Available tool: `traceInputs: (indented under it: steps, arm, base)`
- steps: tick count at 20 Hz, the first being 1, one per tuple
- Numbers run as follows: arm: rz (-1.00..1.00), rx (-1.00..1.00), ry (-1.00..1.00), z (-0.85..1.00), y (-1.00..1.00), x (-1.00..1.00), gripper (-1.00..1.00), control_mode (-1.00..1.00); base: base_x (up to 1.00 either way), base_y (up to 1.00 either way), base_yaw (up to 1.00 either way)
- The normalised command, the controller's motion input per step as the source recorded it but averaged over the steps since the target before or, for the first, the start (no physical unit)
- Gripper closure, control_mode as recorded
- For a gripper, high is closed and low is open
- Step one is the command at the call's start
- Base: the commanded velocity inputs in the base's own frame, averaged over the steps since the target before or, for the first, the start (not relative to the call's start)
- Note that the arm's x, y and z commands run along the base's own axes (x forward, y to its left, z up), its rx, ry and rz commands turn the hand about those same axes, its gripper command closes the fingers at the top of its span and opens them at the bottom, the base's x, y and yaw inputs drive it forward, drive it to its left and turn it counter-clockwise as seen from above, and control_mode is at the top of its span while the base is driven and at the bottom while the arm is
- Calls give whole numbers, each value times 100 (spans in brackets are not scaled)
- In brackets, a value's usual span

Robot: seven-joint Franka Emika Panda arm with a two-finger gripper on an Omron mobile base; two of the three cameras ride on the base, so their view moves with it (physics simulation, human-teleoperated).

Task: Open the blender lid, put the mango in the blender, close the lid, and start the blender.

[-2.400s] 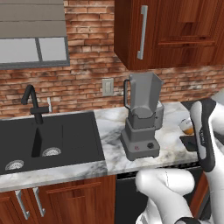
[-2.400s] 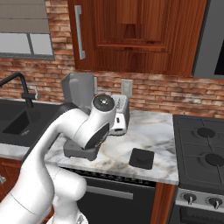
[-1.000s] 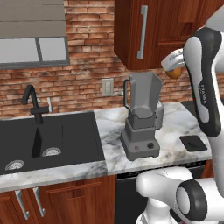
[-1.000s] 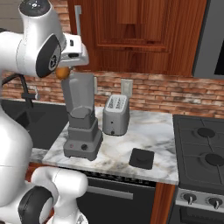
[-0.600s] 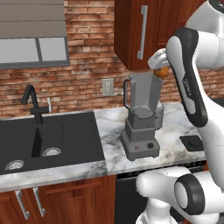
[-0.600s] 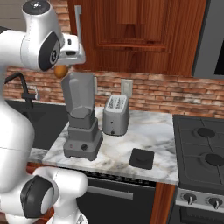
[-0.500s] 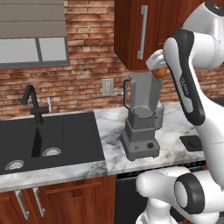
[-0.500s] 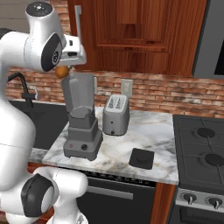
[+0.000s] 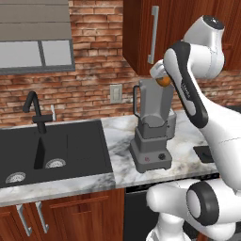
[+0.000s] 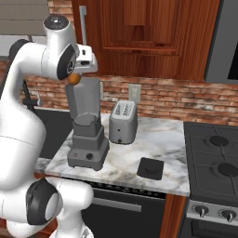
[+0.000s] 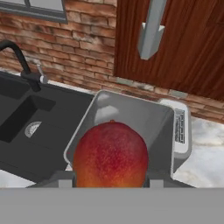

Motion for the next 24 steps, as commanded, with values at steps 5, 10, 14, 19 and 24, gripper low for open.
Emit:
traceInputs:
  steps: [5, 10, 14, 19, 24]
  arm:
    - [0, 0, 0, -7, 0, 48, 100, -100]
    - [0, 0, 0, -15, 0, 26, 100, -100]
    - [0, 0, 0, -30, 0, 7, 100, -100]
    - [0, 0, 0, -31, 0, 9, 100, -100]
    - [0, 0, 0, -15, 0, 8, 100, -100]
  base:
    - [0, 0, 0]
    - [0, 0, 0]
    - [0, 0, 0]
    - [0, 0, 0]
    - [0, 0, 0]
